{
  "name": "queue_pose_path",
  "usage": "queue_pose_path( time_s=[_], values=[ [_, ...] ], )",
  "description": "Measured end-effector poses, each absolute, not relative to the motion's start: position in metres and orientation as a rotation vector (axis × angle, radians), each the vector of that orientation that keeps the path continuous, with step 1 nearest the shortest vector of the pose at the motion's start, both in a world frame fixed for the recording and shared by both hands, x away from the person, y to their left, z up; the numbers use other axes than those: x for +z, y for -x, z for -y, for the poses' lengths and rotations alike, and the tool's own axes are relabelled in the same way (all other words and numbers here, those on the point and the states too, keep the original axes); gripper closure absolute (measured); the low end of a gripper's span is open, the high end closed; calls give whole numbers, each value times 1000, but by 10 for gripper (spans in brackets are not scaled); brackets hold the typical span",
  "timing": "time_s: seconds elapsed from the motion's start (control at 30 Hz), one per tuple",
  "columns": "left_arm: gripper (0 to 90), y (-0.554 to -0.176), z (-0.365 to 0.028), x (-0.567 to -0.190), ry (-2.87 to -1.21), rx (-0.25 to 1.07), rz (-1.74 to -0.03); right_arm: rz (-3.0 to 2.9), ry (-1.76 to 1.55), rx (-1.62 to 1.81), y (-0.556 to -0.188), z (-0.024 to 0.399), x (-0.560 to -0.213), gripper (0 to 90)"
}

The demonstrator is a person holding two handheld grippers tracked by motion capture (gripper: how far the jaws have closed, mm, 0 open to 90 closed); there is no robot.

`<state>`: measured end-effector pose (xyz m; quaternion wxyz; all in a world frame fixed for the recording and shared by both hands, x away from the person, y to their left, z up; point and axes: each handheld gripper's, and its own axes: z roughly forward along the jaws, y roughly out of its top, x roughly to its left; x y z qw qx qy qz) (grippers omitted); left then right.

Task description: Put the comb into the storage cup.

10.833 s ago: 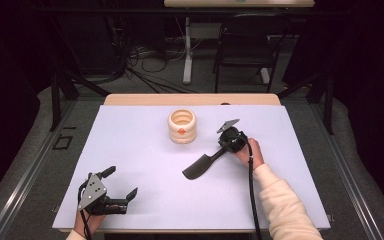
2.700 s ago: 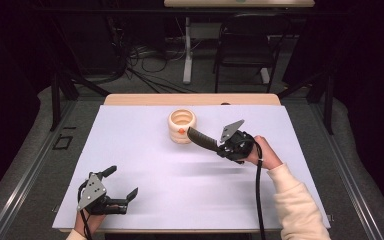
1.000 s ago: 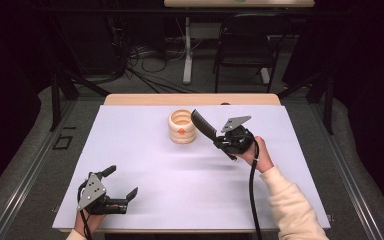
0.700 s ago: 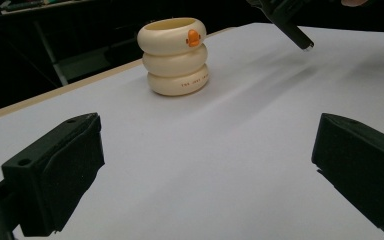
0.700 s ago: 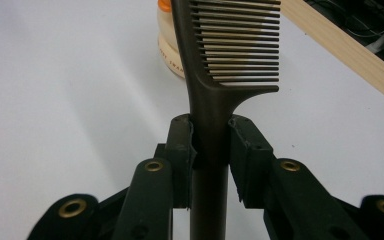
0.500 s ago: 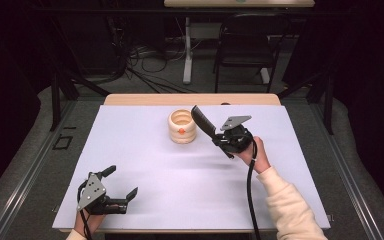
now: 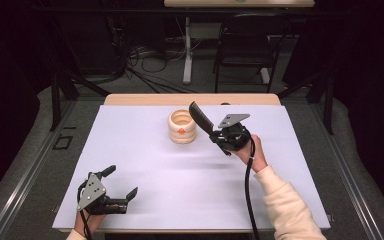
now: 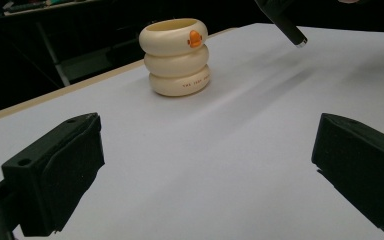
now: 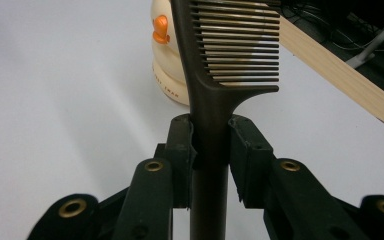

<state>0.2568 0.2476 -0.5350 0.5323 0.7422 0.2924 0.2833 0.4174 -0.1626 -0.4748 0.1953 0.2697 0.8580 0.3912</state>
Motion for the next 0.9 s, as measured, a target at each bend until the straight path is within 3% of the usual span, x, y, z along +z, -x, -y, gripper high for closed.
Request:
queue_pose_path(
  time_s=[0.9],
  values=[
    [1,-257,-248,-535,-1769,676,-704,-2366,-741,1113,-431,144,-453,722]
  ],
)
